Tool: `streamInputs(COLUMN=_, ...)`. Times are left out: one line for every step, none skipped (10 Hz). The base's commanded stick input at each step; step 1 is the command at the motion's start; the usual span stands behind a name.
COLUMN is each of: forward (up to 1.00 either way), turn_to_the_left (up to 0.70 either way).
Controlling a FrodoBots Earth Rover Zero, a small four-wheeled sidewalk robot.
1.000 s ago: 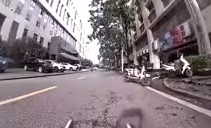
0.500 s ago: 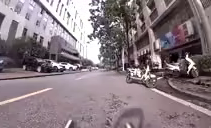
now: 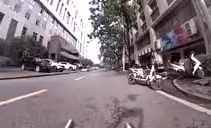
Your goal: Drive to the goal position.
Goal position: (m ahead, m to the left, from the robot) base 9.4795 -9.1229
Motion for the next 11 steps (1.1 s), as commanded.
streamInputs(forward=0.70, turn_to_the_left=0.00)
streamInputs(forward=0.70, turn_to_the_left=0.00)
streamInputs(forward=0.70, turn_to_the_left=0.00)
streamInputs(forward=0.70, turn_to_the_left=0.00)
streamInputs(forward=0.70, turn_to_the_left=0.00)
streamInputs(forward=0.70, turn_to_the_left=0.00)
streamInputs(forward=0.70, turn_to_the_left=0.00)
streamInputs(forward=0.70, turn_to_the_left=0.00)
streamInputs(forward=0.70, turn_to_the_left=0.00)
streamInputs(forward=0.70, turn_to_the_left=0.00)
streamInputs(forward=0.70, turn_to_the_left=0.00)
